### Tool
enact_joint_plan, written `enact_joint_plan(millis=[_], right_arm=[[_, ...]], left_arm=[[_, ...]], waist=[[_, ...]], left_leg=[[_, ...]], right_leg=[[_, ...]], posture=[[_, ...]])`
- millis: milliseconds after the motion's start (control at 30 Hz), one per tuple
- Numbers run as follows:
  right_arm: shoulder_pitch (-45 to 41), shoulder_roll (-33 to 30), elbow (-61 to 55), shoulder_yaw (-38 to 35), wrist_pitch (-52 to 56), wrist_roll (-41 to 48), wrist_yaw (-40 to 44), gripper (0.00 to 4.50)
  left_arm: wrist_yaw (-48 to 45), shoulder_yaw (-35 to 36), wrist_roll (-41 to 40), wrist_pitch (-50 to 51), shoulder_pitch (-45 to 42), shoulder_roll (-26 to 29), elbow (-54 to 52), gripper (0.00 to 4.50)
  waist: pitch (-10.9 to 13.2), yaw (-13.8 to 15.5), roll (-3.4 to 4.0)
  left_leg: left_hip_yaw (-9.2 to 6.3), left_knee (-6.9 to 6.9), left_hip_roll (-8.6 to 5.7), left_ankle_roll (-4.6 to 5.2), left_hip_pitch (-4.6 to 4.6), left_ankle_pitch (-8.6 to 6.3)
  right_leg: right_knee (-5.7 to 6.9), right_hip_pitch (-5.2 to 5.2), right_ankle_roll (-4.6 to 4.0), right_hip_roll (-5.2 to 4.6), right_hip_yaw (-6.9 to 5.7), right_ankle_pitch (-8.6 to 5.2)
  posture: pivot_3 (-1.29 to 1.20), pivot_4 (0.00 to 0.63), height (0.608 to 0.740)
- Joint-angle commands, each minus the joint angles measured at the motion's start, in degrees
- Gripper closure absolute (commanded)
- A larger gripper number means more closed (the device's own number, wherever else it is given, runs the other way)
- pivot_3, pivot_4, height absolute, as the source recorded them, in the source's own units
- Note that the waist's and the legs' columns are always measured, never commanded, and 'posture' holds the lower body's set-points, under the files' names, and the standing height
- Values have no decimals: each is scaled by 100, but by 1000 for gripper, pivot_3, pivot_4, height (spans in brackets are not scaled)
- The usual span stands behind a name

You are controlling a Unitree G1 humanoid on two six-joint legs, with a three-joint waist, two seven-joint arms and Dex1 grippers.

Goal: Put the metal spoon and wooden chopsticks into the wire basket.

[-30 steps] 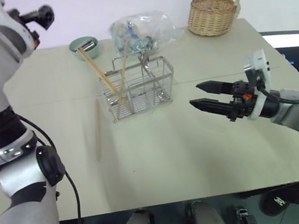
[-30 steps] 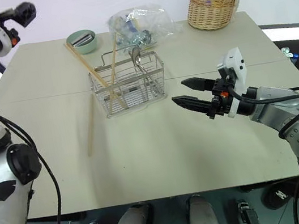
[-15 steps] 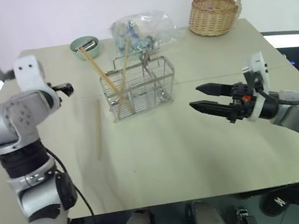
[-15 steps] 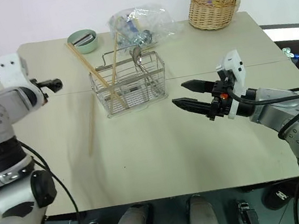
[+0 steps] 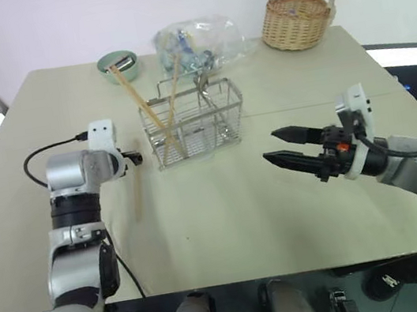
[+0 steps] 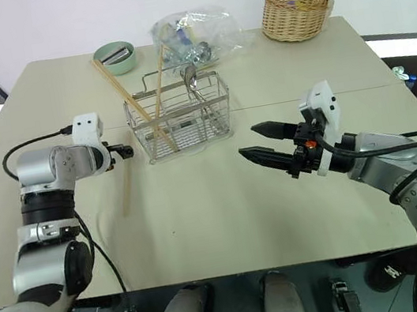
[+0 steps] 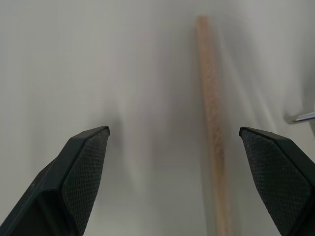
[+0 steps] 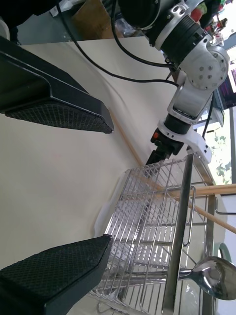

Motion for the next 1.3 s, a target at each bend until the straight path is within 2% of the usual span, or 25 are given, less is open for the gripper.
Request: enact_joint_plan(millis=[33, 300, 333, 400, 433, 633, 900, 1000, 1133, 1233, 1300], right_arm=[[118, 85, -259, -155, -105, 102, -58, 1125], [202, 183, -380, -215, -141, 131, -230, 1125], [199, 190, -386, -226, -139, 145, -255, 1125], [200, 198, -399, -230, -136, 158, -288, 1125], [205, 197, -401, -227, -139, 155, -294, 1125], [126, 218, -348, -176, -140, 143, -330, 1125], [35, 236, -232, -140, -164, 76, -301, 1125], [39, 200, -193, -138, -143, 69, -258, 1125], [-12, 58, -175, -134, -56, 91, -145, 1125], [-62, -108, -135, -183, 20, 127, -18, 1125], [-74, -232, -117, -190, 43, 104, 86, 1125]], left_arm=[[-365, -285, 179, -364, -335, 37, 513, 42], [-643, -361, 364, -668, -687, -187, 1545, 42], [-633, -320, 364, -669, -717, -216, 1617, 271], [-616, -242, 363, -681, -762, -254, 1706, 867], [-603, -219, 369, -688, -782, -271, 1722, 1313], [-459, -29, 422, -778, -854, -306, 1854, 4364], [-280, 219, 439, -701, -788, -223, 1765, 4446], [-63, 391, 498, -811, -729, -31, 1540, 4446], [333, 1127, 319, -1611, -793, 275, 1177, 4446], [152, 1404, 185, -2804, -809, 459, 522, 4446], [12, 1737, -127, -3191, -879, 492, 21, 4446]], waist=[[0, 15, 0], [-8, 17, 13], [-8, 18, 14], [-9, 16, 15], [-9, 16, 15], [-9, 17, 15], [-9, 6, 15], [-9, -6, 15], [-1, -78, 5], [1, -61, 2], [4, -24, -5]], left_leg=[[-2, -1, 0, 0, 0, 0], [-4, 1, -1, 1, 5, 0], [-5, 2, -1, 1, 6, 0], [-5, 2, -1, 1, 6, 0], [-5, 2, -1, 1, 6, 0], [-7, 1, -4, 1, 4, 0], [-6, 2, -3, 2, 5, 0], [-6, 1, -2, 2, 5, 0], [-5, -4, 5, 1, 0, 0], [-6, -7, 6, -2, -4, 2], [-4, -4, 5, -3, -10, 2]], right_leg=[[0, 1, 0, 0, -1, 0], [1, 9, 2, -2, -5, 0], [1, 11, 2, -3, -6, 0], [1, 11, 3, -3, -6, -1], [1, 11, 3, -3, -6, -1], [1, 11, 6, -4, -7, -3], [2, 10, 6, -3, -6, -3], [2, 8, 6, -3, -6, -3], [6, -7, 6, 4, -4, -2], [7, -13, 5, 3, -5, -2], [1, -13, 3, 0, -5, -1]], posture=[[0, 150, 688], [0, 150, 688], [0, 150, 688], [0, 150, 688], [0, 150, 688], [0, 150, 688], [0, 150, 688], [0, 150, 688], [0, 150, 688], [0, 150, 688], [0, 150, 688]])
